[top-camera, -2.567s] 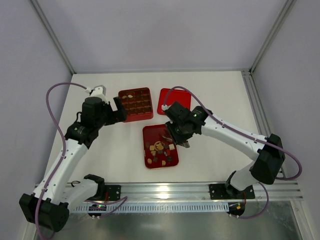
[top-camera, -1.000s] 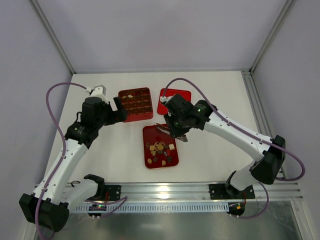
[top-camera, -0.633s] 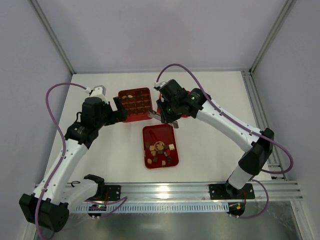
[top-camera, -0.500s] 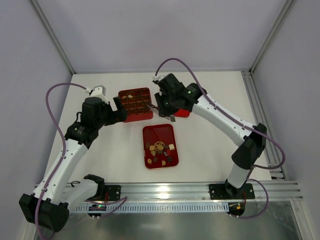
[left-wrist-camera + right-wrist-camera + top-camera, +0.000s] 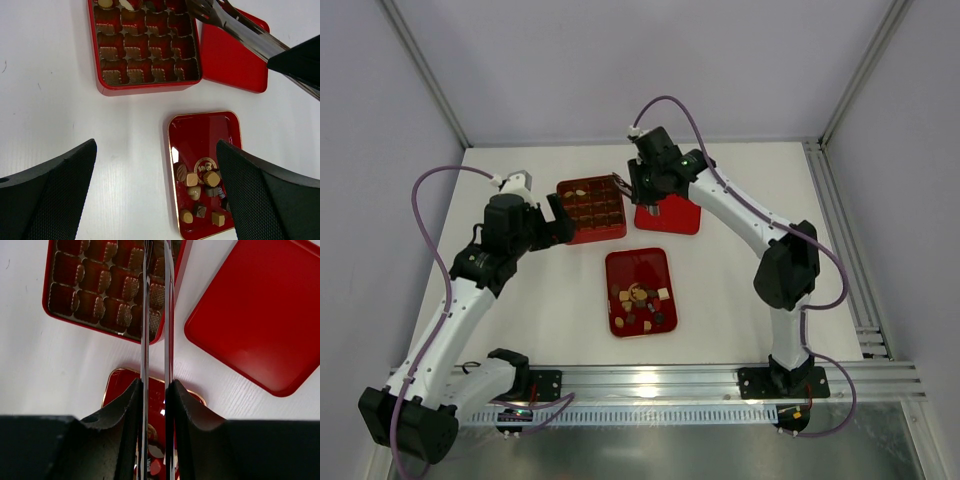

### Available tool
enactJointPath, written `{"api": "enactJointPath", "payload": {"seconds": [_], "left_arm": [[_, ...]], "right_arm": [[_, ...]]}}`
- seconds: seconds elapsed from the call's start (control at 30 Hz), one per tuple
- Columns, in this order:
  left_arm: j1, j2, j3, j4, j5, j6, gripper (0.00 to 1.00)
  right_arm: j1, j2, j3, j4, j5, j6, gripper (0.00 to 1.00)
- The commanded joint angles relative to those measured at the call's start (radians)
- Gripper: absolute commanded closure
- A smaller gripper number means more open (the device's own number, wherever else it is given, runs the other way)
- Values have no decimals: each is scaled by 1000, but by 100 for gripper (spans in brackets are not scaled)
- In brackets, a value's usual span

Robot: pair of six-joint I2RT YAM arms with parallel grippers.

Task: Pack the chocolate

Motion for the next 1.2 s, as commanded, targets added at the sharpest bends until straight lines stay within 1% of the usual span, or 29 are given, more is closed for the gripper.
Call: {"api": "enactJointPath", "payload": {"seconds": [0.0, 0.23, 0.43, 0.67, 0.73, 0.83, 1.17], "left_arm": [[6, -2, 1, 37, 15, 3, 0], [6, -1, 1, 38, 14, 3, 0], [6, 4, 1, 38, 15, 3, 0], [6, 2, -1, 37, 17, 3, 0], [6, 2, 2, 37, 17, 5, 0], [6, 2, 1, 37, 18, 3, 0], [6, 5, -1, 37, 18, 2, 0]], "right_arm": [[-8, 23, 58, 116, -15, 18, 69], [-11, 87, 102, 126, -15, 33, 69], [-11, 107, 106, 131, 6, 32, 69], [-10, 113, 109, 126, 22, 30, 68], [-11, 112, 107, 125, 22, 27, 64], [-13, 112, 109, 120, 16, 26, 62], [-11, 94, 113, 114, 14, 22, 61]]}}
